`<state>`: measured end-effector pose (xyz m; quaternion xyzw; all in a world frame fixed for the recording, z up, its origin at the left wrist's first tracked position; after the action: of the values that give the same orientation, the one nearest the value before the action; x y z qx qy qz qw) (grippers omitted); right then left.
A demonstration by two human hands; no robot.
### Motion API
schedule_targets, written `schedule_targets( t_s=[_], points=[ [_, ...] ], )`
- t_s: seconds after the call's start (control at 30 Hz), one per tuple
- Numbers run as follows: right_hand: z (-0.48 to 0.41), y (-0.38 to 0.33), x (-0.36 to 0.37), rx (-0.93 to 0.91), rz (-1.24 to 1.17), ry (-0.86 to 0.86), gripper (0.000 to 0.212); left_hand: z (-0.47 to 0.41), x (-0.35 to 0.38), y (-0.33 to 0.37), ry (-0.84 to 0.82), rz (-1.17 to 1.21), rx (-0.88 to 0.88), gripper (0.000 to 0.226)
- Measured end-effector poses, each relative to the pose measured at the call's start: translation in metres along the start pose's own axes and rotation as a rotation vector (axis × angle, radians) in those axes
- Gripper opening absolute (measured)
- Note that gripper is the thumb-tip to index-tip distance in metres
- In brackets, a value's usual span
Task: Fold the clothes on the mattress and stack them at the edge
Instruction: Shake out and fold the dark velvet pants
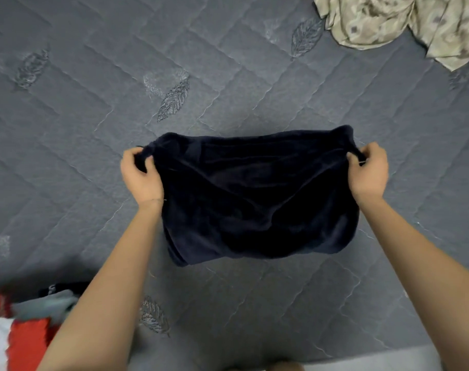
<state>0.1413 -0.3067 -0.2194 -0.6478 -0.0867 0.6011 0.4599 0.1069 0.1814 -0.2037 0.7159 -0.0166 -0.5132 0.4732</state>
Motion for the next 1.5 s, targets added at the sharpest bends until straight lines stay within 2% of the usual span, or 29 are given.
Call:
schedule_targets(
  t_s=[0.07, 0.17, 0.2, 0.27, 0.33, 0.43, 0.5, 0.57, 0.67, 0.73, 0.83, 0.93, 1.03, 1.1, 1.23, 1.37, 1.43, 1.5],
  points=[
    [-0.009, -0.004, -0.013, 0.018, -0.077, 0.116, 0.012, -0.012, -0.010, 0.008, 0.115, 0.015, -0.011, 0.021],
    [-0.019, -0.001, -0.018, 0.098, -0.157, 0.190, 0.011, -0.029, -0.009, 0.013, 0.141, 0.048, -0.070, 0.025],
    [-0.021, 0.001, -0.014, 0.137, -0.129, 0.170, 0.012, -0.032, -0.003, 0.014, 0.116, 0.037, -0.078, 0.028],
    [-0.019, 0.004, -0.003, 0.181, 0.033, 0.105, 0.027, -0.030, 0.012, 0.016, 0.010, -0.009, -0.092, 0.039],
    [-0.010, -0.007, 0.011, 0.050, 0.150, 0.013, 0.044, -0.018, 0.029, 0.018, -0.116, -0.129, -0.069, 0.050],
    [0.012, -0.029, 0.036, -0.236, 0.248, -0.147, 0.059, 0.013, 0.047, 0.035, -0.199, -0.520, 0.222, 0.053],
    [0.025, -0.030, 0.052, -0.307, 0.282, -0.248, 0.062, 0.036, 0.060, 0.049, -0.238, -0.624, 0.441, 0.052],
    [0.034, -0.025, 0.065, -0.329, 0.323, -0.326, 0.066, 0.053, 0.063, 0.052, -0.230, -0.615, 0.504, 0.050],
    [0.047, -0.015, 0.066, -0.319, 0.330, -0.339, 0.069, 0.063, 0.043, 0.022, -0.194, -0.408, 0.234, 0.049],
    [0.064, -0.016, 0.067, -0.367, 0.328, -0.350, 0.069, 0.071, 0.036, -0.005, -0.257, -0.281, 0.086, 0.049],
    [0.103, -0.025, 0.081, -0.491, 0.331, -0.422, 0.069, 0.085, 0.034, -0.027, -0.373, -0.271, 0.081, 0.049],
    [0.130, -0.023, 0.093, -0.470, 0.340, -0.461, 0.071, 0.095, 0.027, -0.029, -0.362, -0.201, 0.079, 0.051],
    [0.141, -0.011, 0.089, -0.383, 0.339, -0.450, 0.072, 0.107, 0.008, -0.053, -0.285, -0.042, -0.163, 0.045],
    [0.147, -0.005, 0.084, -0.366, 0.345, -0.452, 0.073, 0.122, -0.005, -0.075, -0.241, -0.037, -0.296, 0.035],
    [0.164, 0.000, 0.079, -0.407, 0.405, -0.455, 0.074, 0.157, -0.014, -0.095, -0.286, -0.003, -0.347, 0.020],
    [0.169, 0.015, 0.072, -0.340, 0.443, -0.454, 0.078, 0.171, -0.008, -0.102, -0.368, 0.020, -0.337, 0.014],
    [0.171, 0.022, 0.072, -0.341, 0.491, -0.466, 0.080, 0.167, -0.009, -0.102, -0.358, 0.008, -0.313, 0.003],
    [0.170, 0.024, 0.071, -0.357, 0.519, -0.465, 0.081, 0.157, -0.017, -0.106, -0.300, -0.016, -0.307, 0.005]
  ],
)
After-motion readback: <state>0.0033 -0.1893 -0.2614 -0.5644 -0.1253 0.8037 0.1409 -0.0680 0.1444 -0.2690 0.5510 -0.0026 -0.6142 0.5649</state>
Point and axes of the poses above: each hand's wrist, its own z-axis away from the middle knuckle, its own x-axis out of the palm, y = z × x, the point moved 8 cm from there along -z, towards the middle knuckle, and after that the axes turned 10 degrees about -z, right-handed, at the moved point
